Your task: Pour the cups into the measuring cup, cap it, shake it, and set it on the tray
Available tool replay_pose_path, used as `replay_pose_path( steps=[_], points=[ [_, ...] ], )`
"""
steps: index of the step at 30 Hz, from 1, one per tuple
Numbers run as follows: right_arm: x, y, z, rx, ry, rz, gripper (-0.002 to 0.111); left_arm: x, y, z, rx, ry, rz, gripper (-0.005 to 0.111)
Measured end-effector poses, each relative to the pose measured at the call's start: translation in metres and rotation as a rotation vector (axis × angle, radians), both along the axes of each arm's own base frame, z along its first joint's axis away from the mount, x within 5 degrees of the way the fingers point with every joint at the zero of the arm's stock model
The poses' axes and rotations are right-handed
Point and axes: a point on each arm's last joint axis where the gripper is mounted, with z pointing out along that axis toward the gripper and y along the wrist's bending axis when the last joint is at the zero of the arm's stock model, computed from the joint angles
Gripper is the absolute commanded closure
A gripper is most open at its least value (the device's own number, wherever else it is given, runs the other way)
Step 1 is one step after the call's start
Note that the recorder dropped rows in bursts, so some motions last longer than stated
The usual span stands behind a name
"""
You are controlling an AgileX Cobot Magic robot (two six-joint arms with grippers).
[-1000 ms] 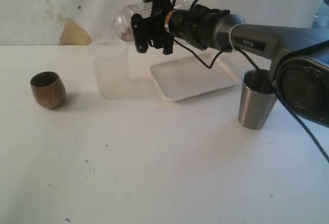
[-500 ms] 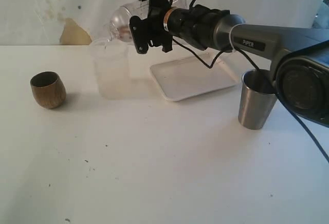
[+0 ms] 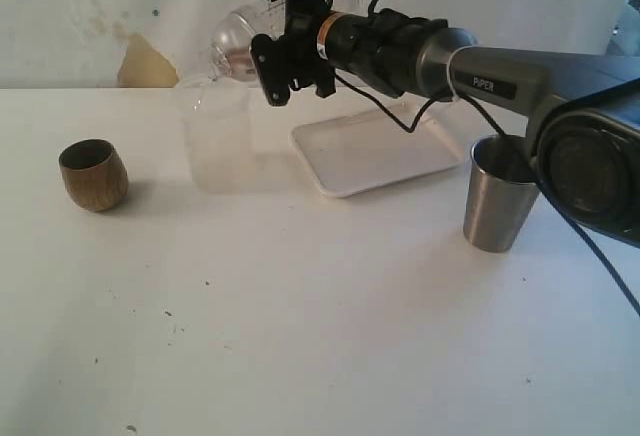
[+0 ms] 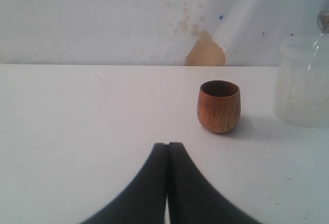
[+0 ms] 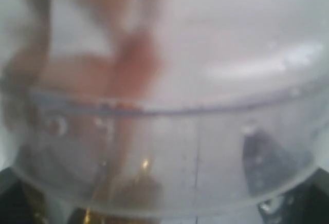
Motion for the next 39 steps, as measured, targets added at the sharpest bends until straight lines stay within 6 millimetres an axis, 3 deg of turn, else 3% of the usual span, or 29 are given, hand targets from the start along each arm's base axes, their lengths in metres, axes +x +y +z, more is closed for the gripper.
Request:
replay_pose_path(
  steps=[13, 39],
  points=[
    [0.005, -0.014, -0.001, -0.005, 0.005, -0.031, 0.108, 0.0, 0.0, 0.0, 0.0, 0.0, 0.0, 0.107],
    [0.005, -0.014, 0.002, -0.087, -0.062, 0.006, 0.108, 0.0, 0.0, 0.0, 0.0, 0.0, 0.0, 0.107]
  ],
)
